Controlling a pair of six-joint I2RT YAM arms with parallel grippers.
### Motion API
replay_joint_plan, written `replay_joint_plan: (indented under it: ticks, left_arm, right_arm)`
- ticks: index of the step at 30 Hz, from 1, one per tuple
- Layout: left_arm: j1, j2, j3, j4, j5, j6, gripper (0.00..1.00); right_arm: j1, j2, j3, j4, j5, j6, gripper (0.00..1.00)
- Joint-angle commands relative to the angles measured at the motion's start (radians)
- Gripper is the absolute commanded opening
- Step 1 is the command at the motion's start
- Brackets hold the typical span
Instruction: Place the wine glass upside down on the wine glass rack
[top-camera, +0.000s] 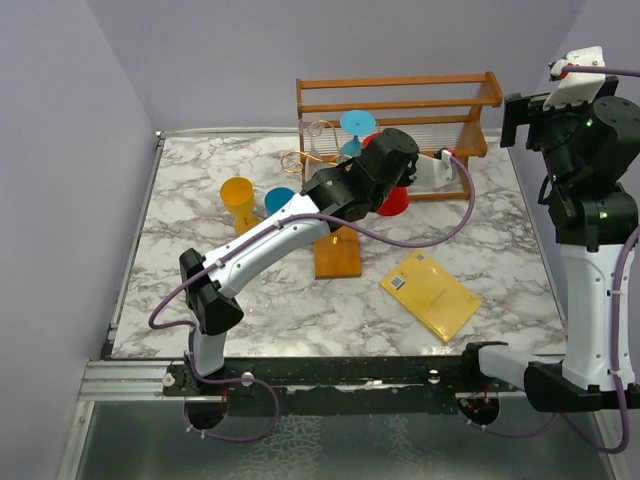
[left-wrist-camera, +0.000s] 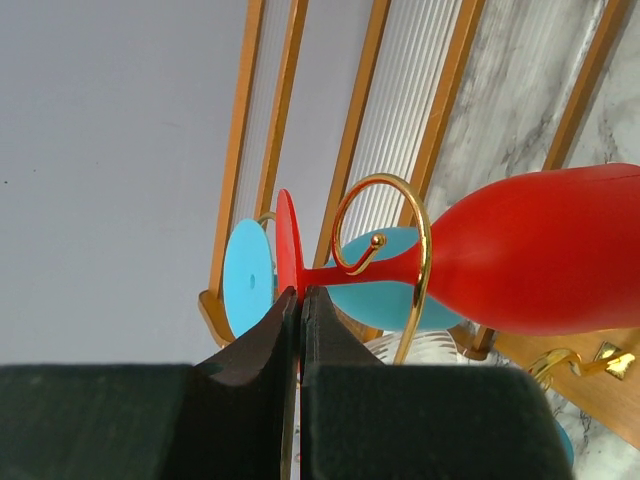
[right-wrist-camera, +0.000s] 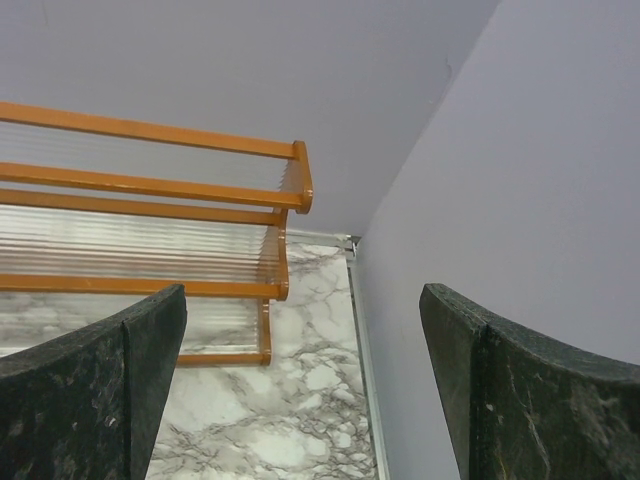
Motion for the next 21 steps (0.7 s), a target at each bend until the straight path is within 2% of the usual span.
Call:
replay_joint_plan:
  ticks: [1, 10, 21]
  left_arm:
    - [-0.02, -0.047, 0.021, -0.033, 0.023, 0.007, 0.0]
    - [-0.058, -0.049, 0.053, -0.097, 0.02, 0.025, 0.0]
    - [-0.076, -0.022, 0.085, -0.088, 0.051, 0.029, 0.0]
  right_arm:
    - [-0.008, -0.011, -0.01, 0.018, -0.026, -0.01, 1.0]
    - [-0.008, -0.013, -0.018, 0.021, -0.037, -0.008, 1.0]
    - [-0.014, -0.015, -0.02, 0.018, -0.058, -0.002, 1.0]
